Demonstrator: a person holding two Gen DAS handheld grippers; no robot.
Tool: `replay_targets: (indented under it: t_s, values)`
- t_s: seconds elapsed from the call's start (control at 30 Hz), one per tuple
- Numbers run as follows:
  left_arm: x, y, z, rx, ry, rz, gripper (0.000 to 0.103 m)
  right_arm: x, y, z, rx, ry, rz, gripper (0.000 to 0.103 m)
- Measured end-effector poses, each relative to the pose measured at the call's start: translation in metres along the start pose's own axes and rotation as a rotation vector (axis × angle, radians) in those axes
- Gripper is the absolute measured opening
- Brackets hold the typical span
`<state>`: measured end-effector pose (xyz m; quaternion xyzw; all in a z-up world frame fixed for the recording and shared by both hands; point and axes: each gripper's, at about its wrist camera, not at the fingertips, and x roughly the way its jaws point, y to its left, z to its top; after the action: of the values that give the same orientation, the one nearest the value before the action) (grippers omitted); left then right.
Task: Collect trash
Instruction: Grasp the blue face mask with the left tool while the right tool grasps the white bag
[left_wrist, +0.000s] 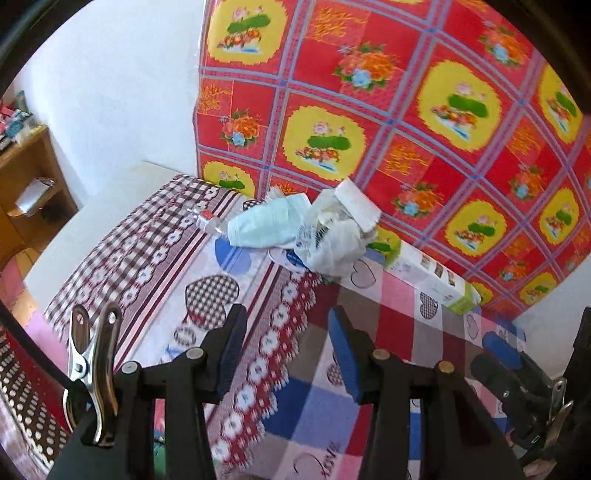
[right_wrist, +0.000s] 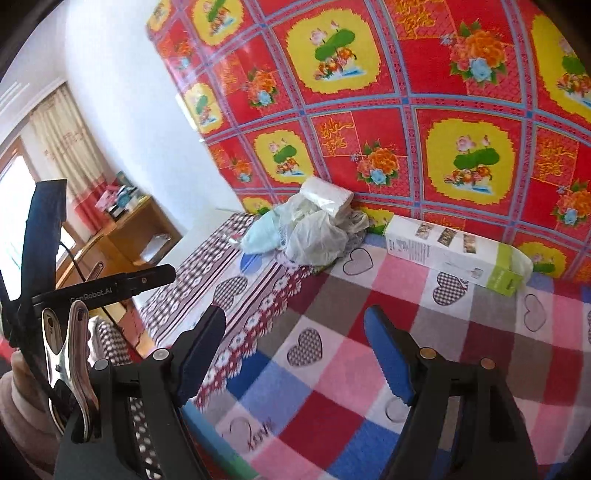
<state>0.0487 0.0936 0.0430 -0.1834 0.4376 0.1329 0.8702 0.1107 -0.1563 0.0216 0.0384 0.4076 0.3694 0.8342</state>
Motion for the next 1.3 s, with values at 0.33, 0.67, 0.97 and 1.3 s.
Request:
replay_targets:
  t_s: [0.33, 0.67, 0.97, 1.3]
  values:
    - [0.064, 0.017, 0.067, 0.151, 0.055, -0.052, 0.048, 0.071, 0.004, 0.029, 0.106, 0.001, -0.087, 0.079]
    - [0.125, 0.012, 0.101, 0.309, 0.112, -0.122, 0.048, 0.114, 0.004, 0.057, 0.16, 0.005, -0.152, 0.079]
    - [0.181, 0.009, 0.109, 0.428, 0.194, -0.14, 0.048, 0.156, -0.007, 0.068, 0.216, 0.046, -0.187, 0.079]
    - [0.213, 0.007, 0.109, 0.459, 0.279, -0.265, 0.053, 0.204, -0.023, 0.071, 0.279, 0.112, -0.21, 0.079]
